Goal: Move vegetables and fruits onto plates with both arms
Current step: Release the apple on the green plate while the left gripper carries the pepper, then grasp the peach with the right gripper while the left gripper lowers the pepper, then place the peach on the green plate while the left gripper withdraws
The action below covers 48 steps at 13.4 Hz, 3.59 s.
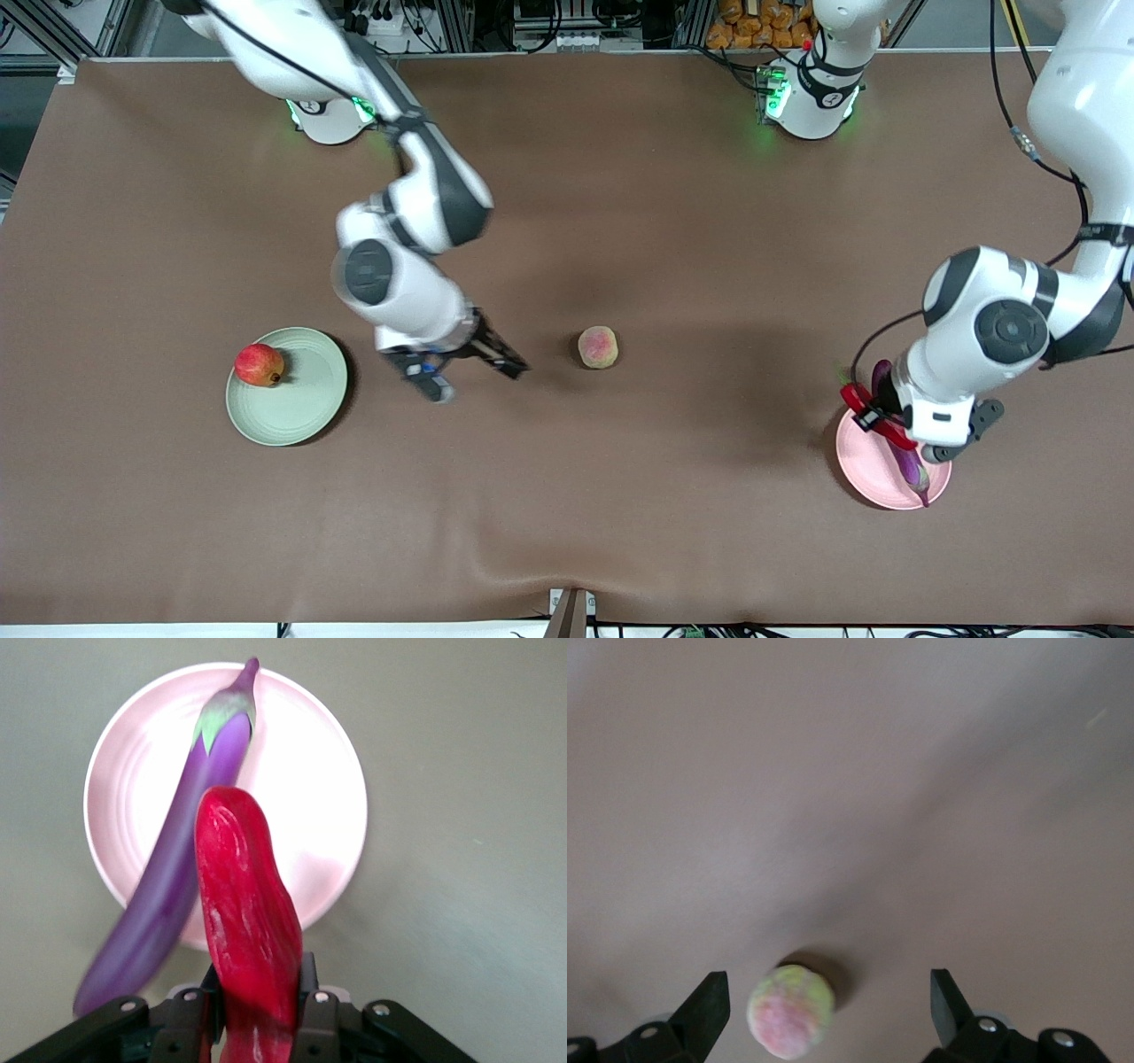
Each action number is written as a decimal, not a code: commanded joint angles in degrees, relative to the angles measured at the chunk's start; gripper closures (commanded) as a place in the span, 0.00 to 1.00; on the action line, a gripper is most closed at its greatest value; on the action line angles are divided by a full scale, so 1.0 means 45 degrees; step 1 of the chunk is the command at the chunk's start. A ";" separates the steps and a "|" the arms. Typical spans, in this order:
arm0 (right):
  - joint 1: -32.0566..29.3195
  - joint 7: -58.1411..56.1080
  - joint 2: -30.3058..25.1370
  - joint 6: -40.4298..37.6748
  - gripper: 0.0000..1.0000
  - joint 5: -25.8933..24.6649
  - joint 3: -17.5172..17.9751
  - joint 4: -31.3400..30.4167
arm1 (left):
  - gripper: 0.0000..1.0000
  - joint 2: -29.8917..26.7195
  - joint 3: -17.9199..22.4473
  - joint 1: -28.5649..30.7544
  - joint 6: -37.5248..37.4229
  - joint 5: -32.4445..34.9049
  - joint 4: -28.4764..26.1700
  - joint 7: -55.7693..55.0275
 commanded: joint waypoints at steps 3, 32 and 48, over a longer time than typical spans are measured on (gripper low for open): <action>0.1787 0.2156 0.1702 0.1766 0.00 0.0205 -0.0189 0.1098 | 1.00 0.1561 0.0667 -0.1039 -0.0211 0.0076 0.2232 0.1806; -0.6840 -0.9571 0.0065 -0.5228 1.00 -0.0850 -0.0326 0.0461 | 0.00 -0.3666 0.0064 0.0055 -0.4540 -0.3126 0.2487 0.5692; -0.6881 -1.1842 -0.0169 -0.5327 0.00 -0.1803 -0.0248 0.2006 | 0.00 -0.8847 0.7488 -0.5633 -0.8508 -0.8634 0.2409 1.0015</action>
